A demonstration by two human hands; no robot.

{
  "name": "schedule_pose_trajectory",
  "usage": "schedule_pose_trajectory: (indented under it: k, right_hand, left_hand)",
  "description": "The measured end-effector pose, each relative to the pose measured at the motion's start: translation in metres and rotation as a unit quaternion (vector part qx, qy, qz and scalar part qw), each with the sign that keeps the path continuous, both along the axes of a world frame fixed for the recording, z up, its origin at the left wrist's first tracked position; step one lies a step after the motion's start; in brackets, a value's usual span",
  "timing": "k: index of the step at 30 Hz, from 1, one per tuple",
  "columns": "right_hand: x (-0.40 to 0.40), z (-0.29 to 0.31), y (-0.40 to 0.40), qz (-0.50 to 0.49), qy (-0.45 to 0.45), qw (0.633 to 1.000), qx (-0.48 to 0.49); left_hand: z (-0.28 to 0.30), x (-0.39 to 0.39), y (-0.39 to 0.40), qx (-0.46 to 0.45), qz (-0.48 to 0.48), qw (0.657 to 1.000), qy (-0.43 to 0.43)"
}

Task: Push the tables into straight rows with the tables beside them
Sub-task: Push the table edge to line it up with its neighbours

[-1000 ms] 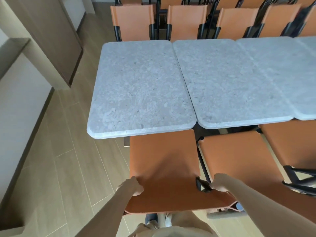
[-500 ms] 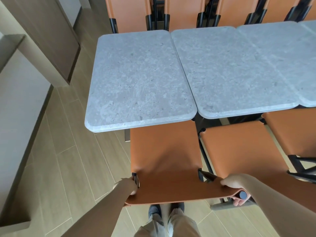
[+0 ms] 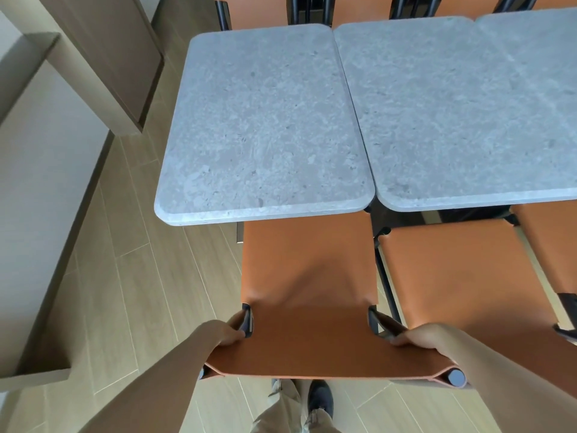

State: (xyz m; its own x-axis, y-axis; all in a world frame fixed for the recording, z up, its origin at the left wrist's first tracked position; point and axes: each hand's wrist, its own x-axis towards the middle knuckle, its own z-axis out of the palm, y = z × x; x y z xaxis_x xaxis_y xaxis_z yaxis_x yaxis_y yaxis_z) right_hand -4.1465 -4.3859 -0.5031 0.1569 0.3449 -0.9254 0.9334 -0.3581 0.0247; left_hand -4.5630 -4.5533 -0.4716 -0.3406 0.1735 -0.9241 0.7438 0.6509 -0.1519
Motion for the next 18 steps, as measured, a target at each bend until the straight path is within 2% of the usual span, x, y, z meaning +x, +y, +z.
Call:
schedule_pose_trajectory:
  k: [5, 10, 18]
  right_hand:
    - [-0.018, 0.025, -0.003, 0.01, -0.02, 0.997, -0.074]
    - [-0.021, 0.036, -0.01, 0.006, -0.012, 0.998, -0.061]
    - [-0.005, 0.04, -0.044, 0.038, 0.004, 0.997, -0.07]
  left_hand:
    - [-0.004, 0.0, -0.004, 0.017, 0.041, 0.999, 0.022]
    - [0.018, 0.005, -0.012, 0.036, 0.055, 0.997, 0.032]
    - [0.037, 0.021, -0.054, 0.016, 0.044, 0.998, 0.034]
